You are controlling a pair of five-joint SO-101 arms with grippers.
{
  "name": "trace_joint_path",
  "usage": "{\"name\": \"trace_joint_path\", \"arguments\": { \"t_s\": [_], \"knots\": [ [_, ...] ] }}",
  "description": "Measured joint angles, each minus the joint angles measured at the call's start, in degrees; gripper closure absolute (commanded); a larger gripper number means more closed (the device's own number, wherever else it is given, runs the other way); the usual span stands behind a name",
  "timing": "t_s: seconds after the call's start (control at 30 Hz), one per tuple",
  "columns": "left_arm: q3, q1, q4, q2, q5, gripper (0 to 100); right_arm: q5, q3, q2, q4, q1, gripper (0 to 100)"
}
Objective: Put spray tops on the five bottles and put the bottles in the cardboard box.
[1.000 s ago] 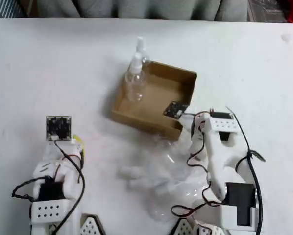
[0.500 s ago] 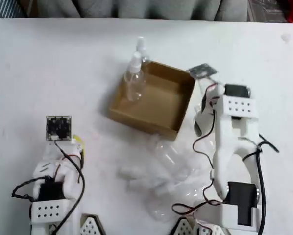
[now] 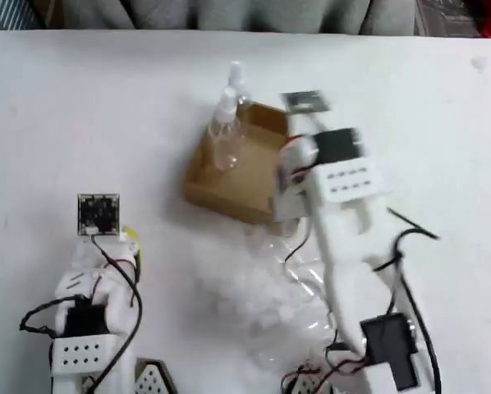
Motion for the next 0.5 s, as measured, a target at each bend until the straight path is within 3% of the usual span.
{"name": "trace_joint_path", "arguments": {
  "t_s": [0.3,0.5],
  "knots": [
    [0.0,-0.26,0.0,0.0,0.0,93,-1.76,2.73,5.27,-16.26,-27.6,98.4],
    [0.0,-2.46,0.0,0.0,0.0,93,-1.93,2.81,15.82,-26.37,-30.33,98.3]
  ]
}}
